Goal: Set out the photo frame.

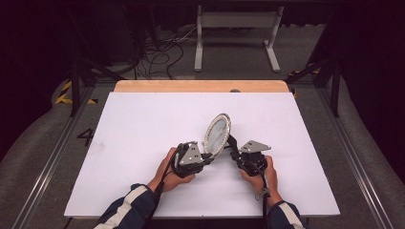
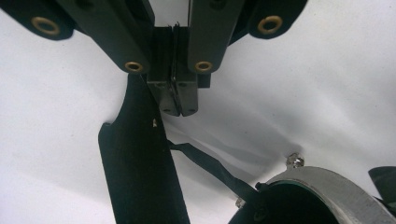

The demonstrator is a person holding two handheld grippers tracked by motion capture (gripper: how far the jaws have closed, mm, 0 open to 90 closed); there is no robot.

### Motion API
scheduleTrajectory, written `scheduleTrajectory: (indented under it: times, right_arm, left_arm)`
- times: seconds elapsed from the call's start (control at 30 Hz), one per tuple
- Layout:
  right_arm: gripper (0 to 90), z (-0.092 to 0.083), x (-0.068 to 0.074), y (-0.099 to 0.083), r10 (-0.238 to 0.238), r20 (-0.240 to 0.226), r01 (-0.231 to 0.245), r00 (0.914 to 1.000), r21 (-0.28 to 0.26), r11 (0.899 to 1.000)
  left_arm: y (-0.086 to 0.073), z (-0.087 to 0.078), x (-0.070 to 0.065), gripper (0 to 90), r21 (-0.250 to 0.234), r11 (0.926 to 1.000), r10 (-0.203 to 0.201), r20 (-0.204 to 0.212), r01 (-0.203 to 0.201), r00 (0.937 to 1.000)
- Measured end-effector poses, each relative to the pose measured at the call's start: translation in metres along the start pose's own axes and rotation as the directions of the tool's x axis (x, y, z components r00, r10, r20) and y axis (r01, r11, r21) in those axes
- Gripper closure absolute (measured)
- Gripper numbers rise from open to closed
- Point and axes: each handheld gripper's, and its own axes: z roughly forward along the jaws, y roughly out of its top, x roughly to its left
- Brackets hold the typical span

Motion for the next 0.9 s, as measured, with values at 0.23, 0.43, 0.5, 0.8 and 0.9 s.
scheduleTrajectory:
  times: [0.23, 0.43, 0.5, 0.8, 0.9]
  right_arm:
    - [87.5, -0.002, 0.0, -0.001, -0.004, -0.011, 0.004, 0.9999, -0.014, 1.0]
    - [86.5, -0.005, 0.0, -0.003, 0.001, -0.011, -0.001, 0.9999, -0.016, 1.0]
    - [85.5, -0.005, 0.001, -0.003, 0.002, -0.009, -0.002, 1.0, -0.017, 1.0]
    - [77.7, -0.017, 0.005, -0.004, 0.01, -0.037, -0.013, 0.9993, -0.061, 0.998]
    - [74.6, -0.019, 0.009, -0.004, 0.01, -0.051, -0.014, 0.9987, -0.074, 0.997]
  left_arm:
    - [-0.001, -0.007, 0.003, 80.0, -0.028, 0.9996, -0.002, 0.011, 0.002, 0.9999]
    - [-0.003, -0.019, 0.005, 77.8, -0.018, 0.9998, 0.0, -0.001, 0.0, 1.0]
    - [-0.005, -0.023, 0.005, 77.0, -0.015, 0.9999, 0.002, -0.006, -0.002, 1.0]
    - [-0.02, -0.054, 0.007, 75.2, -0.009, 1.0, 0.0, -0.057, 0.0, 0.9984]
    - [-0.029, -0.067, 0.009, 71.0, -0.008, 0.9997, -0.025, -0.077, 0.024, 0.9967]
